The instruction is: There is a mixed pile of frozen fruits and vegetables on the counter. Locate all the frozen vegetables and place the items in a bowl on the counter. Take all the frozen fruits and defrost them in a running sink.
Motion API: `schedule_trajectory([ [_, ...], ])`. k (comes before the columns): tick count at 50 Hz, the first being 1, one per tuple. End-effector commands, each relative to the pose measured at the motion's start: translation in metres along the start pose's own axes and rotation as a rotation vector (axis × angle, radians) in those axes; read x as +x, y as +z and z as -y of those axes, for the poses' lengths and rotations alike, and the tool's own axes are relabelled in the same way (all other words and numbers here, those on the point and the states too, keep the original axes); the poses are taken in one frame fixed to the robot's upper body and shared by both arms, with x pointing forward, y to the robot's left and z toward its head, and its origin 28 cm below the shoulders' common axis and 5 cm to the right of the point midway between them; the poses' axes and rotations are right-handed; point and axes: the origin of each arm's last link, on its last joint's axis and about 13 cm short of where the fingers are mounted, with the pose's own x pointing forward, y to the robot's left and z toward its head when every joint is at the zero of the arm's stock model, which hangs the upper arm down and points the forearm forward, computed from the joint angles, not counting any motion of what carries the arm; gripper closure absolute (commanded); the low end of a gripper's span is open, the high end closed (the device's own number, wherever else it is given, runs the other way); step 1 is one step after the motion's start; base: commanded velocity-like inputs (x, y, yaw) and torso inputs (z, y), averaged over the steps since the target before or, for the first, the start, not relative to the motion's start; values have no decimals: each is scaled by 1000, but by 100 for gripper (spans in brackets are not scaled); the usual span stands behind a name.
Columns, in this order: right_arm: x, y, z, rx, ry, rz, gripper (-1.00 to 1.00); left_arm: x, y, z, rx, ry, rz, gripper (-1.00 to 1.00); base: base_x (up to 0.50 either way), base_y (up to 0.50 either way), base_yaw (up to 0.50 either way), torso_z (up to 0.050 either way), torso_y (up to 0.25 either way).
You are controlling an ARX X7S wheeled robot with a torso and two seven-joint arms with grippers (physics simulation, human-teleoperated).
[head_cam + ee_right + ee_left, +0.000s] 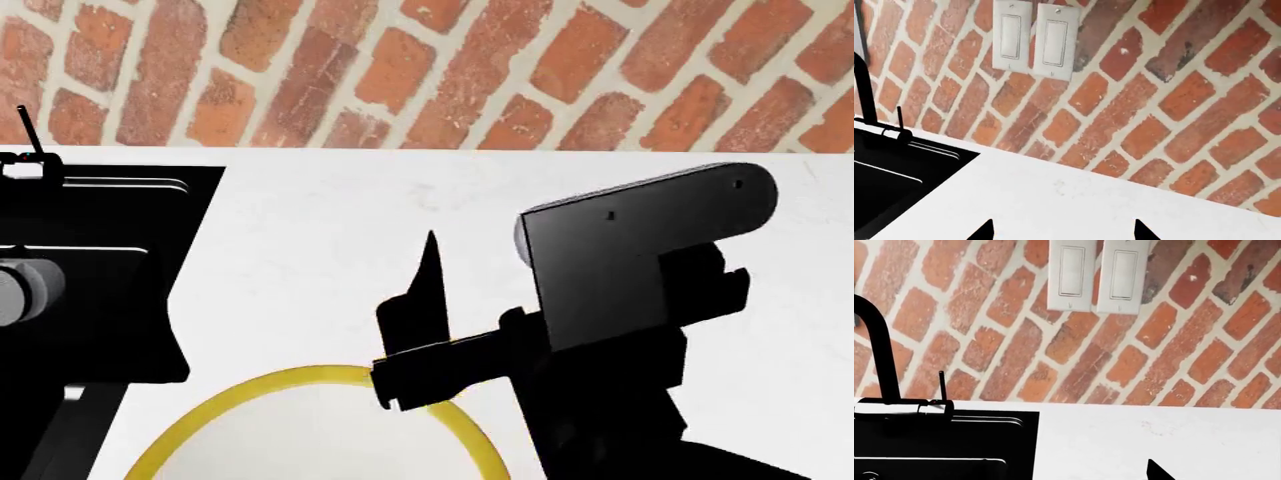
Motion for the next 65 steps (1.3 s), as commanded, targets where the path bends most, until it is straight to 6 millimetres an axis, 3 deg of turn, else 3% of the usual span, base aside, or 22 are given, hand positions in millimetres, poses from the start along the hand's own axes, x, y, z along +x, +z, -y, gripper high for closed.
schedule_trajectory([
  [1, 10, -16, 15, 94, -198, 193, -100, -1, -1, -1, -1, -6, 7, -100, 0, 0, 0, 0, 0],
  [3, 11, -24, 16, 141, -234, 201, -100, 0, -2, 0, 5, -8, 3, -100, 0, 0, 0, 0, 0],
  [4, 10, -29, 17, 59, -230, 153, -100, 1, -3, 1, 4, -11, 1, -100, 0, 0, 0, 0, 0],
  [10, -5, -28, 34, 71, -366, 150, -100, 1, -2, 0, 2, -5, 4, -100, 0, 0, 0, 0, 0],
  [16, -15, -35, 34, 27, -333, 109, -100, 0, 1, 1, 1, -4, 19, -100, 0, 0, 0, 0, 0],
  [28, -30, -20, 27, 62, -306, 99, -100, -3, 4, -2, 3, 1, 27, -100, 0, 0, 0, 0, 0],
  [41, -27, -20, 26, -25, -320, 115, -100, -3, 5, -1, 4, 1, 29, -100, 0, 25, 0, 0, 0],
  [65, -20, -24, 21, -44, -292, 108, -100, -4, 6, 0, 4, -5, 30, -100, 0, 500, 0, 0, 0],
])
